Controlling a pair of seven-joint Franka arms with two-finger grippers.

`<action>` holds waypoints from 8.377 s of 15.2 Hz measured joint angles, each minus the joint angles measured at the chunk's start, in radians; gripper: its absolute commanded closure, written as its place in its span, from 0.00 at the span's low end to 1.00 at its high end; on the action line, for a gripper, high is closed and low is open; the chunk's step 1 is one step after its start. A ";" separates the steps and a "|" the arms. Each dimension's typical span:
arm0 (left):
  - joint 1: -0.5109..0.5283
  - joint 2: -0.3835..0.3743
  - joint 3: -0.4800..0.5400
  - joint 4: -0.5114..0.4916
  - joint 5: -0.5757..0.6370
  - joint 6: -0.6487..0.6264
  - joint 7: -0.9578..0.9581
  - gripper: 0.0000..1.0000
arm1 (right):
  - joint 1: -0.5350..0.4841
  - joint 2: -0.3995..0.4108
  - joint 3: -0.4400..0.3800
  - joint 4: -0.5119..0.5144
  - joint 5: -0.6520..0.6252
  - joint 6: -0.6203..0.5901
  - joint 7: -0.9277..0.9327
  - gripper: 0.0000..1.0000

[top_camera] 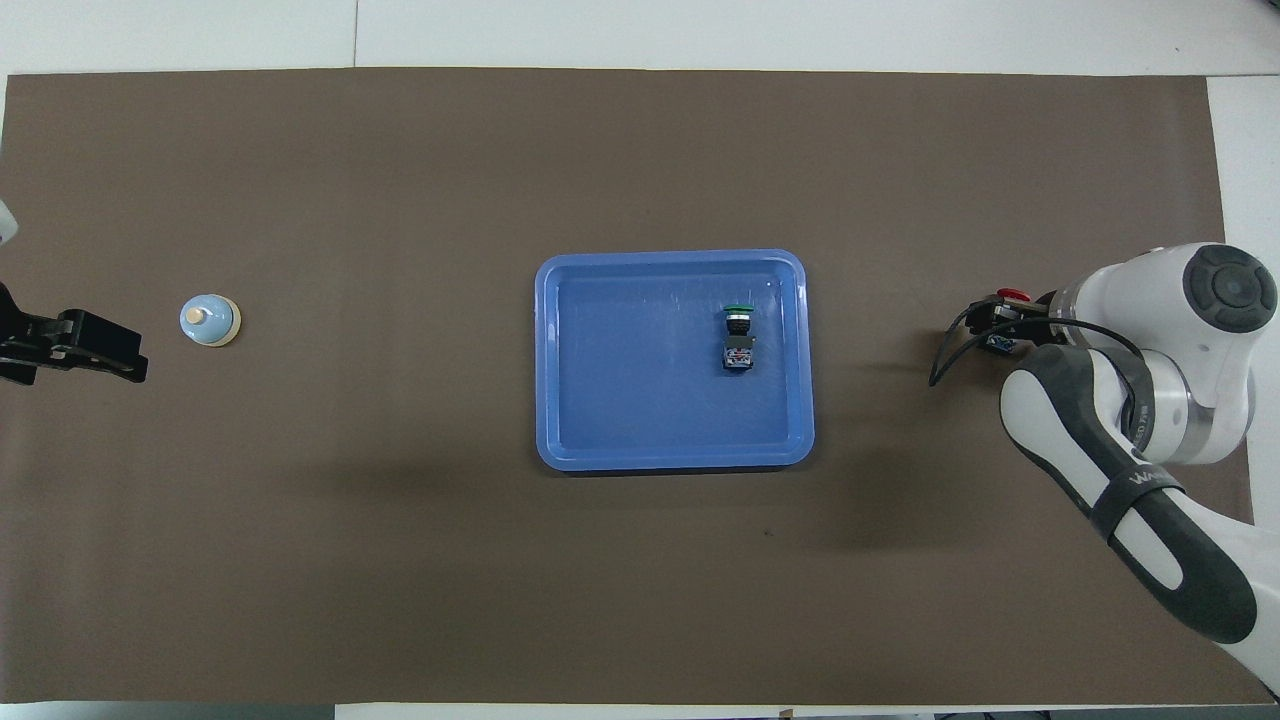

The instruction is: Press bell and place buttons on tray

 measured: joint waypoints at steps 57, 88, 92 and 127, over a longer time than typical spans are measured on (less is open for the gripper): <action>0.000 0.000 0.000 0.000 0.000 0.000 0.000 0.00 | -0.092 -0.009 -0.004 0.268 0.029 -0.291 -0.226 0.00; 0.000 0.000 0.000 0.000 0.000 0.000 -0.001 0.00 | 0.063 -0.017 0.024 0.334 0.031 -0.417 -0.104 1.00; 0.000 0.000 0.000 0.000 0.000 0.000 -0.001 0.00 | 0.329 -0.011 0.030 0.390 0.031 -0.445 0.186 1.00; 0.000 0.000 0.000 0.000 0.000 0.000 -0.001 0.00 | 0.492 0.103 0.010 0.639 0.060 -0.567 0.390 0.00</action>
